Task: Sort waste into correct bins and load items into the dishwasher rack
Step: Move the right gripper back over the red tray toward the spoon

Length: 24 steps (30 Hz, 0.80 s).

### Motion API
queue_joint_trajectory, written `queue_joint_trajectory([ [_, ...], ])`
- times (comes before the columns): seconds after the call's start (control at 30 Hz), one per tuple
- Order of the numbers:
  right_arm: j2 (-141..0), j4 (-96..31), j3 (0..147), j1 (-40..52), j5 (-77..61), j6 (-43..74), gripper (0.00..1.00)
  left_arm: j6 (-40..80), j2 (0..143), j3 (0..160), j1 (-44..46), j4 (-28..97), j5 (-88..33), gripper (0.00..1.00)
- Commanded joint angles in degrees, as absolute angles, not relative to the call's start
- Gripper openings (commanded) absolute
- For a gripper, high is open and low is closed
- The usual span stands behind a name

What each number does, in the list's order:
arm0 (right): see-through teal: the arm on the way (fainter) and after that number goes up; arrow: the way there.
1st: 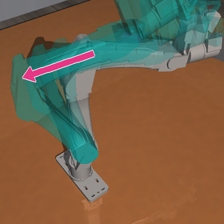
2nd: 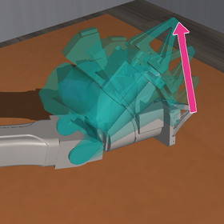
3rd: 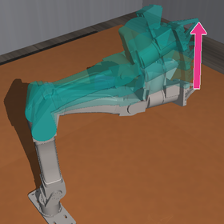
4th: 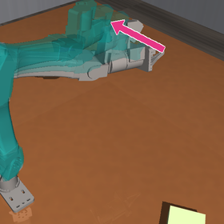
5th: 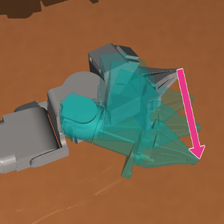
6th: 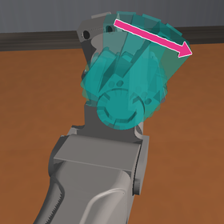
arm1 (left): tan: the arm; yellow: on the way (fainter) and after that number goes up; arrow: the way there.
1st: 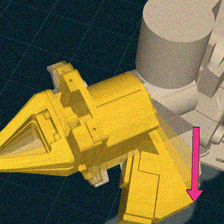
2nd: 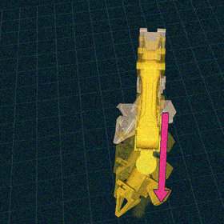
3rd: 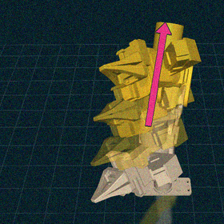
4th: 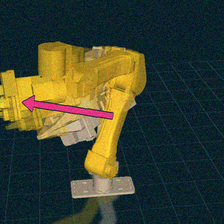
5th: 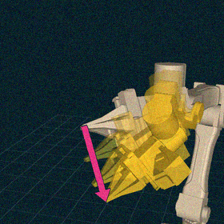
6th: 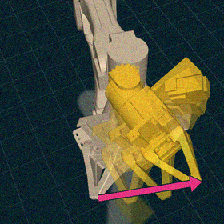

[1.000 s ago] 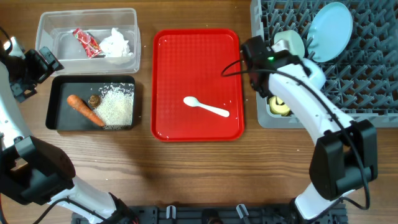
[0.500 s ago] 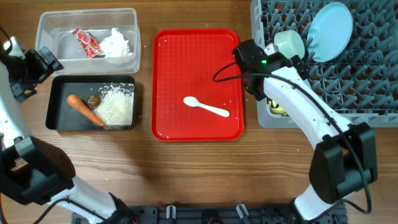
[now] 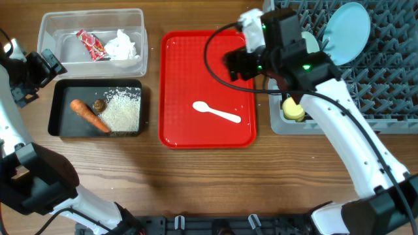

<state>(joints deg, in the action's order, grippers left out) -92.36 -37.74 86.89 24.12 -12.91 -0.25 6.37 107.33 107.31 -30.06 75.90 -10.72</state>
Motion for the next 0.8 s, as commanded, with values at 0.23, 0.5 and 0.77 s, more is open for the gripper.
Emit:
queue_joint_trajectory([
  [0.23,-112.40,-36.47,84.29,32.77,-11.42,2.68,0.73,6.46,105.75,107.68,-30.06,75.92,-10.81,1.00],
  [0.5,-116.18,-39.75,84.29,35.31,-5.54,-2.72,0.69,6.46,105.75,107.68,-30.06,75.92,-10.81,1.00],
  [0.77,-121.16,-36.40,84.29,35.53,-12.69,-2.57,0.63,6.48,105.75,107.68,-30.06,75.92,-10.83,1.00],
])
